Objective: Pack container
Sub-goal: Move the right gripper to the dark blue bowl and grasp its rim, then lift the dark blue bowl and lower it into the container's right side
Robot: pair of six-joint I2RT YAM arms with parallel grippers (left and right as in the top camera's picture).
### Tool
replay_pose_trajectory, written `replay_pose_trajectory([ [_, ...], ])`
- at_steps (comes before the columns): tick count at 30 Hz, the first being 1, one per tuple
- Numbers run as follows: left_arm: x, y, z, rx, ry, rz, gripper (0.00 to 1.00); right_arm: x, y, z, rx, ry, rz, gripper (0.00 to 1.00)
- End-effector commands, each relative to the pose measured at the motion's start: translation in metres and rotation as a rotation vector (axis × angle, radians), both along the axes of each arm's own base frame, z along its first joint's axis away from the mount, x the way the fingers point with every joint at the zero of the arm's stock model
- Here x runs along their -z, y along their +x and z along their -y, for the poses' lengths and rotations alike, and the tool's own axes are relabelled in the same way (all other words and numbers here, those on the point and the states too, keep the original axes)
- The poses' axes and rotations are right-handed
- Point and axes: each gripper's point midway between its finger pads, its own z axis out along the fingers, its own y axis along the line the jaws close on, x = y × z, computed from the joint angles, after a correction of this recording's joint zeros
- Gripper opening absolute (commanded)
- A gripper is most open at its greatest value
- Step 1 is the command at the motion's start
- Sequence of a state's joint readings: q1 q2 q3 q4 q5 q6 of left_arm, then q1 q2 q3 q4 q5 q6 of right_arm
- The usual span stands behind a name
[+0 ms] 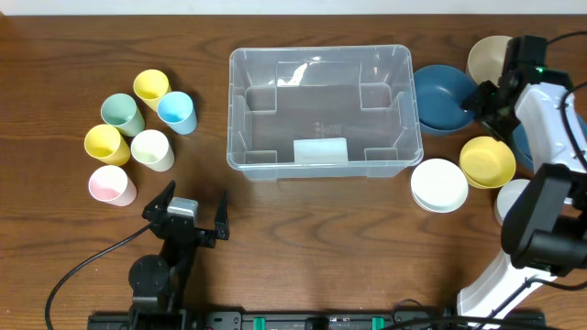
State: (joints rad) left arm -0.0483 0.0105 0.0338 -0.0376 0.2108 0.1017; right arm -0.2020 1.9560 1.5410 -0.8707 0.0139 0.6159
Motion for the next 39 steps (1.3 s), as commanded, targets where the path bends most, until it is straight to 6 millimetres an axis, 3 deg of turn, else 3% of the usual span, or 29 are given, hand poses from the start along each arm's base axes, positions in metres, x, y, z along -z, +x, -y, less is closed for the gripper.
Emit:
replay_pose_trajectory([
  [1,0.016,0.0,0.001,0.009,-0.005,-0.038,0.98,0.01,0.007,-0.011,-0.03,0.002,-0.012,0.58],
  [7,0.016,0.0,0.001,0.009,-0.005,-0.038,0.98,0.021,0.01,-0.016,-0.043,-0.004,-0.027,0.44],
  [17,0.016,0.0,0.001,0.009,-0.005,-0.038,0.98,0.024,0.012,-0.014,-0.027,-0.008,-0.023,0.3],
  [28,0.016,0.0,0.001,0.009,-0.005,-0.038,0.98,0.037,0.011,-0.014,-0.019,-0.001,-0.053,0.22],
  [39,0.016,0.0,0.001,0.009,-0.005,-0.038,0.98,0.038,0.007,-0.004,0.002,-0.018,-0.065,0.02],
])
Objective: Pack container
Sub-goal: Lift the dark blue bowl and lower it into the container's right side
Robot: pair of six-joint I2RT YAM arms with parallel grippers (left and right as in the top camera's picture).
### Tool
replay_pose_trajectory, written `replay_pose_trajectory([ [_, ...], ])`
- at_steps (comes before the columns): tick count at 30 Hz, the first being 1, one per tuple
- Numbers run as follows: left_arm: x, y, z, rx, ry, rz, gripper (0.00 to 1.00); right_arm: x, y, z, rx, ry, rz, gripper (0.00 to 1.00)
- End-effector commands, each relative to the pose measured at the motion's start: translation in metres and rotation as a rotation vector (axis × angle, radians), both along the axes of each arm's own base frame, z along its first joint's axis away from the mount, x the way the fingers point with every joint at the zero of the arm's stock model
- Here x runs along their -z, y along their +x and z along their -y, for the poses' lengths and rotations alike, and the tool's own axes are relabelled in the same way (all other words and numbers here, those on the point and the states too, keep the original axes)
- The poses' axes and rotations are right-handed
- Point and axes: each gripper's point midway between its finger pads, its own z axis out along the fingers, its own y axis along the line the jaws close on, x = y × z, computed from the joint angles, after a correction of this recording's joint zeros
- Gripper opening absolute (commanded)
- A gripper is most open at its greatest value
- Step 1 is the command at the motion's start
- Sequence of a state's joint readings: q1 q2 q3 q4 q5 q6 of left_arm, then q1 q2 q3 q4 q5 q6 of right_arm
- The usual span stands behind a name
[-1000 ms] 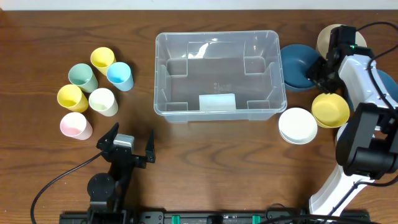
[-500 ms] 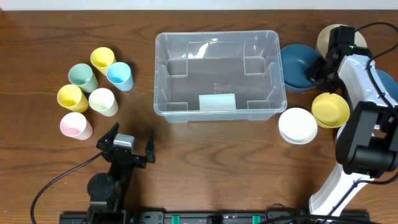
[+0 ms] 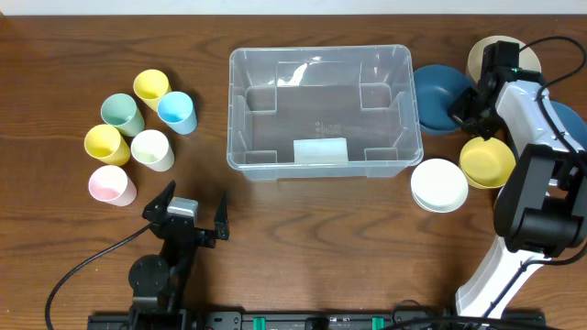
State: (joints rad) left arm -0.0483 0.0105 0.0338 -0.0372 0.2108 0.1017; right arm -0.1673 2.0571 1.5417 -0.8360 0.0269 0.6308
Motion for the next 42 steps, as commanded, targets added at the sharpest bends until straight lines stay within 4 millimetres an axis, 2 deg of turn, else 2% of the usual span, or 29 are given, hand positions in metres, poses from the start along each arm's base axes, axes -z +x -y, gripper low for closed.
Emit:
replay_pose_trajectory([
  [1,0.016,0.0,0.001,0.009,-0.005,-0.038,0.98,-0.002,0.001,0.01,0.023,-0.022,0.0,0.01],
  [10,0.016,0.0,0.001,0.009,-0.005,-0.038,0.98,-0.003,-0.004,0.022,0.047,-0.021,-0.006,0.01],
  [18,0.016,0.0,0.001,0.009,-0.005,-0.038,0.98,-0.009,-0.001,0.021,0.023,-0.019,0.012,0.01],
  [22,0.016,0.0,0.001,0.009,-0.005,-0.038,0.98,-0.027,0.003,0.021,0.015,-0.024,0.056,0.01],
  [26,0.016,0.0,0.001,0.009,-0.005,-0.038,0.98,-0.061,0.009,0.022,0.0,-0.042,0.133,0.01],
  [32,0.016,0.0,0.001,0.009,-0.005,-0.038,0.98,-0.099,0.006,0.027,0.004,-0.088,0.203,0.02],
  [39,0.016,0.0,0.001,0.009,-0.005,-0.038,0.98,-0.115,-0.004,0.03,0.015,-0.121,0.207,0.02],
  [42,0.016,0.0,0.001,0.009,-0.005,-0.038,0.98,-0.129,-0.005,0.025,-0.009,-0.11,0.239,0.01],
])
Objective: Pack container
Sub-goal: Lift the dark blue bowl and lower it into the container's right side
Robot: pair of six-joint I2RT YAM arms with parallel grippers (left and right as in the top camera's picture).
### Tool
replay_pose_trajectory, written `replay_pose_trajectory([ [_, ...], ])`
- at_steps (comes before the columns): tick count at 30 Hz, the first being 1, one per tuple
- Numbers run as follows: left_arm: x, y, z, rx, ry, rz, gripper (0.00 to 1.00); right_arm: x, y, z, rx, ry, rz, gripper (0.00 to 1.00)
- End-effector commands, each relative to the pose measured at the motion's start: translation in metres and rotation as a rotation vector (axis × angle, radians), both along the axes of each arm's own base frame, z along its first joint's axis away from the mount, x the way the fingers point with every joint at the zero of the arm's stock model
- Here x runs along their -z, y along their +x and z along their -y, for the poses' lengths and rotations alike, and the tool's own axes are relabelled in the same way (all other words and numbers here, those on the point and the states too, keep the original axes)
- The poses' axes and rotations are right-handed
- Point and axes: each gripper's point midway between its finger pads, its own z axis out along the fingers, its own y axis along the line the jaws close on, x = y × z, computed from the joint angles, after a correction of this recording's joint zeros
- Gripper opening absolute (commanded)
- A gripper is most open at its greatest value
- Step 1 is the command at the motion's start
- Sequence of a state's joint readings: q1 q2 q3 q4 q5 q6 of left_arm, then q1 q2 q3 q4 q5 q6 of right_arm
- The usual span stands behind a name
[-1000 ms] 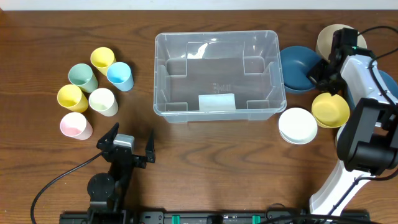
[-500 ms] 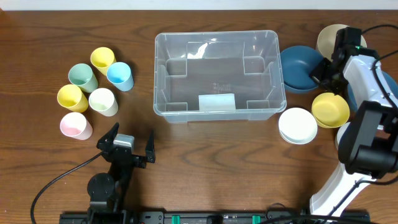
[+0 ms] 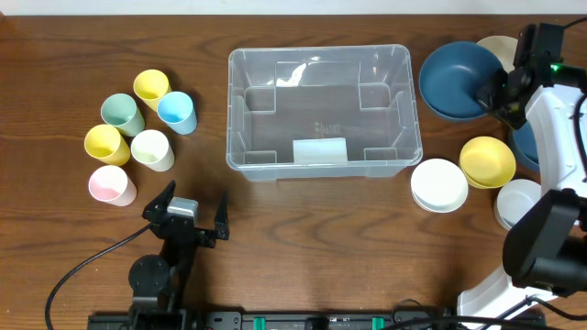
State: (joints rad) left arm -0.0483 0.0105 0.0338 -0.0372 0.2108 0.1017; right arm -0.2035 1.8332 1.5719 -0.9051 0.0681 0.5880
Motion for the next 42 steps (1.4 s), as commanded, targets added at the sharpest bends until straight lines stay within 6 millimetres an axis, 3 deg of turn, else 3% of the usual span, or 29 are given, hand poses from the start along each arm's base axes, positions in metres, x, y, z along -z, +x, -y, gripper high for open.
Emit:
replay_pose_trajectory([
  [1,0.016,0.0,0.001,0.009,-0.005,-0.038,0.98,-0.037,0.002,-0.002,-0.037,-0.023,0.09,0.01],
  [4,0.016,0.0,0.001,0.009,-0.005,-0.038,0.98,-0.071,0.005,-0.024,-0.163,-0.018,0.187,0.01],
  [8,0.016,0.0,0.001,0.009,-0.005,-0.038,0.98,-0.122,0.001,-0.074,-0.383,-0.042,0.323,0.03],
  [11,0.016,0.0,0.001,0.009,-0.005,-0.038,0.98,-0.143,-0.004,-0.11,-0.491,-0.074,0.376,0.04],
  [13,0.016,0.0,0.001,0.009,-0.005,-0.038,0.98,-0.146,-0.005,-0.13,-0.525,-0.119,0.378,0.04],
  [17,0.016,0.0,0.001,0.009,-0.005,-0.038,0.98,-0.132,0.0,-0.158,-0.564,-0.187,0.34,0.04],
  [21,0.016,0.0,0.001,0.009,-0.005,-0.038,0.98,-0.104,0.01,-0.172,-0.576,-0.245,0.269,0.02],
  [31,0.016,0.0,0.001,0.009,-0.005,-0.038,0.98,-0.033,0.036,-0.173,-0.57,-0.324,0.125,0.01],
  [42,0.016,0.0,0.001,0.009,-0.005,-0.038,0.98,0.008,0.05,-0.182,-0.596,-0.325,0.078,0.01],
])
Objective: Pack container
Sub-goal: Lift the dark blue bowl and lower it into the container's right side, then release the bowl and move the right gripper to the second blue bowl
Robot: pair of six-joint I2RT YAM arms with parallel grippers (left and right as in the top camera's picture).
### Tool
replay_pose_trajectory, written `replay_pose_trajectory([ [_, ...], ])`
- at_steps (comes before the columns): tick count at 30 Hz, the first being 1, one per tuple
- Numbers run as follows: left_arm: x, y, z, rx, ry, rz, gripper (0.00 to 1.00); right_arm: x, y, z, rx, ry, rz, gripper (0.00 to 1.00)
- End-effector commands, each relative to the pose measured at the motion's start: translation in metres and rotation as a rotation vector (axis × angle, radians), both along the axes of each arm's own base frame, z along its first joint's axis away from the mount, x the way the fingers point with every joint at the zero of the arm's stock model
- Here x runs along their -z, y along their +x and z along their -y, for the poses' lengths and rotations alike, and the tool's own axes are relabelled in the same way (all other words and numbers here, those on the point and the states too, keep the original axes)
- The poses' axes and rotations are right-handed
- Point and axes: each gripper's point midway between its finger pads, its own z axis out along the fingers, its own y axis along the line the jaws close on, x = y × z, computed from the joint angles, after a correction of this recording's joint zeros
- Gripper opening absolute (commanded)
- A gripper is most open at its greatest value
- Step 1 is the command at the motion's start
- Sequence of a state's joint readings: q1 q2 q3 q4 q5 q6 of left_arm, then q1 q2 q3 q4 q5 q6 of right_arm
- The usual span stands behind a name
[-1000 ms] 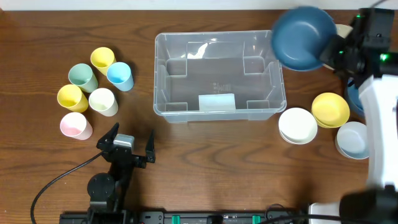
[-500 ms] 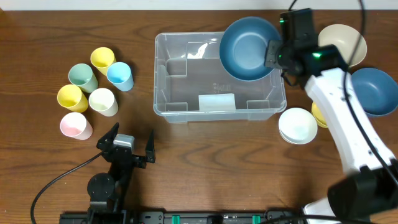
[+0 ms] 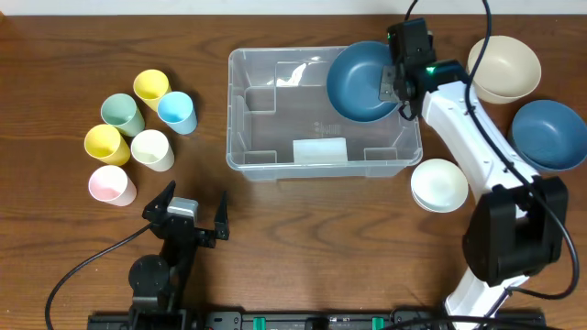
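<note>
The clear plastic container stands mid-table with only a white label on its floor. A dark blue bowl hangs over the container's right rear part. My right gripper is shut on the bowl's right rim, its arm reaching in from the right. At the front left, my left gripper rests open and empty, well short of the container. Several pastel cups stand in a cluster at the left.
Right of the container are a cream bowl at the back, a second blue bowl near the edge and a stack of white bowls in front. The right arm crosses above the space between them.
My right gripper has moved left with the blue bowl, from right of the container to over its right rear part. The cream bowl and the second blue bowl now show fully; the yellow bowl no longer shows.
My right gripper was at the right rim of the blue bowl, which lay beside the container, and stayed there at the following moment. Then the bowl was held higher and further back-right. Now it hangs over the container. The left arm never moved.
</note>
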State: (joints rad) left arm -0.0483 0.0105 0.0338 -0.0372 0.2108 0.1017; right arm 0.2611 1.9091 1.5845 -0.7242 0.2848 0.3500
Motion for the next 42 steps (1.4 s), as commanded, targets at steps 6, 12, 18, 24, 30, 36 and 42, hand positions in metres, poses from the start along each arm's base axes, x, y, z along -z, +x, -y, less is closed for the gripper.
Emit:
replay_pose_trajectory([
  [6,0.016,0.0,0.001,0.009,-0.005,-0.038,0.98,0.014,0.004,-0.008,-0.021,-0.031,-0.013,0.01],
  [12,0.016,0.0,0.001,0.009,-0.005,-0.038,0.98,0.025,0.006,-0.008,-0.022,-0.035,-0.029,0.01],
  [18,0.016,0.0,0.001,0.009,-0.005,-0.038,0.98,0.034,0.007,-0.008,-0.022,-0.04,-0.046,0.01],
  [24,0.016,0.0,0.001,0.009,-0.005,-0.038,0.98,0.034,0.008,-0.009,-0.022,-0.039,-0.043,0.22],
  [30,0.016,0.0,0.001,0.009,-0.005,-0.038,0.98,0.034,0.008,-0.008,-0.021,-0.043,-0.042,0.27],
  [36,0.016,0.0,0.001,0.009,-0.005,-0.038,0.98,0.027,0.011,-0.009,-0.036,-0.047,-0.023,0.4],
  [42,0.016,0.0,0.001,0.009,-0.005,-0.038,0.98,-0.035,0.007,-0.007,-0.03,-0.024,0.024,0.6],
])
